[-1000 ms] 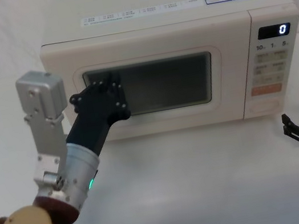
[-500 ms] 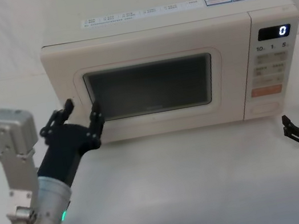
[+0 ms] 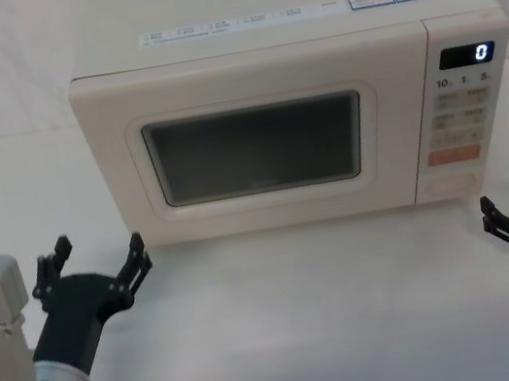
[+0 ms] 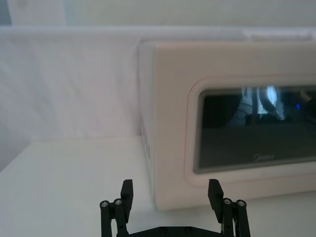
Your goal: Press the button to open the microwave door with one hand; close the microwave door with the other hand.
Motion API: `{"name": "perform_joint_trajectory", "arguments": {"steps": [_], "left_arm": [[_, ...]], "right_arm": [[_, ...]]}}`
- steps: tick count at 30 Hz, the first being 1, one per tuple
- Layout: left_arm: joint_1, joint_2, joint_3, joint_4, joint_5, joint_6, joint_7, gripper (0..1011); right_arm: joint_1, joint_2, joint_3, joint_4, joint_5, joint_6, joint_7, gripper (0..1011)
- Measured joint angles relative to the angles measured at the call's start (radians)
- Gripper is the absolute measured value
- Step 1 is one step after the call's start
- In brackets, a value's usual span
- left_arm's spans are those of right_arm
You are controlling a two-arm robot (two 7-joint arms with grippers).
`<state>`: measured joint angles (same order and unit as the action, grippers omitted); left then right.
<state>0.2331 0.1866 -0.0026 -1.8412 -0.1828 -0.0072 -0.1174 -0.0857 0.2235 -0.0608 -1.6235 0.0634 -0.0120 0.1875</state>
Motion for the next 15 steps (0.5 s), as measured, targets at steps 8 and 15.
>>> {"name": "perform_joint_trajectory", "arguments": {"steps": [8, 15], "left_arm": [[0.011, -0.011, -0.011, 0.037, -0.006, -0.011, -0.009, 1001], [0.01, -0.011, -0.011, 0.045, -0.007, -0.011, -0.014, 1001]], "right_arm": [[0.0, 0.0, 0.0, 0.0, 0.0, 0.0, 0.0, 1002], [0.0, 0.0, 0.0, 0.0, 0.0, 0.0, 0.0, 1002]]}}
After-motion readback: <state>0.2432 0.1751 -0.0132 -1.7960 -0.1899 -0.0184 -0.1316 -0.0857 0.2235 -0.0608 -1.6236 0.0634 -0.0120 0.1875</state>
